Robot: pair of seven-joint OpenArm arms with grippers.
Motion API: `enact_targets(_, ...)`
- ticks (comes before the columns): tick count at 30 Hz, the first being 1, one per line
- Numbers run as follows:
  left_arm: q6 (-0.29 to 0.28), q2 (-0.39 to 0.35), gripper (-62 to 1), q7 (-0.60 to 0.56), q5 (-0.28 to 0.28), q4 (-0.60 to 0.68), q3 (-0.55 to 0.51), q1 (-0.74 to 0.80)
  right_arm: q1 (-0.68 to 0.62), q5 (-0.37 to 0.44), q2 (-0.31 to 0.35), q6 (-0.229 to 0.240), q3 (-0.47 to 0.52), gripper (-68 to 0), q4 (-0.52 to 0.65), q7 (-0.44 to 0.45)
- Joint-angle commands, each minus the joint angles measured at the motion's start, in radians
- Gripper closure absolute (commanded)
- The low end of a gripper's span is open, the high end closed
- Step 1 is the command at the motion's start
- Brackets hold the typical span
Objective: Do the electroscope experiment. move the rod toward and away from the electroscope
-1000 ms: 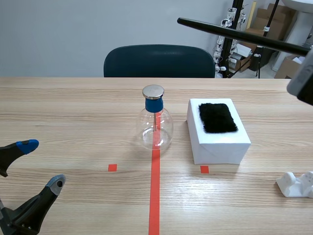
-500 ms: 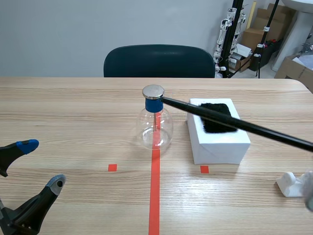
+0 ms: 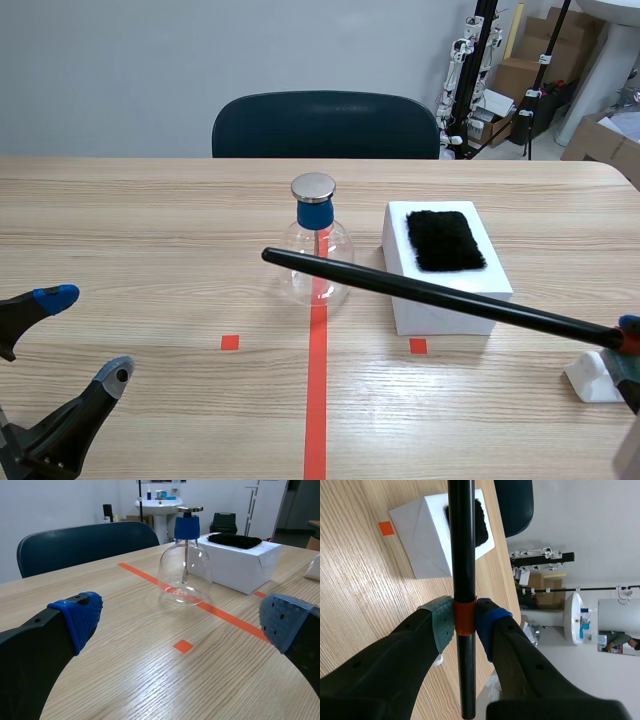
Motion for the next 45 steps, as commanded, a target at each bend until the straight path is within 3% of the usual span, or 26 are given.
enact_targets(1,-0.002,-0.006,-62.3,-0.018,-0.007,0.009,-0.003,-0.003,0.009,0.007,0.002,-0.010,0.001,-10.2,0.007,0.008)
enact_targets(45,-0.002,-0.006,-62.3,-0.018,-0.007,0.009,-0.003,-0.003,0.009,0.003,0.002,-0.007,0.001,-10.2,0.007,0.025)
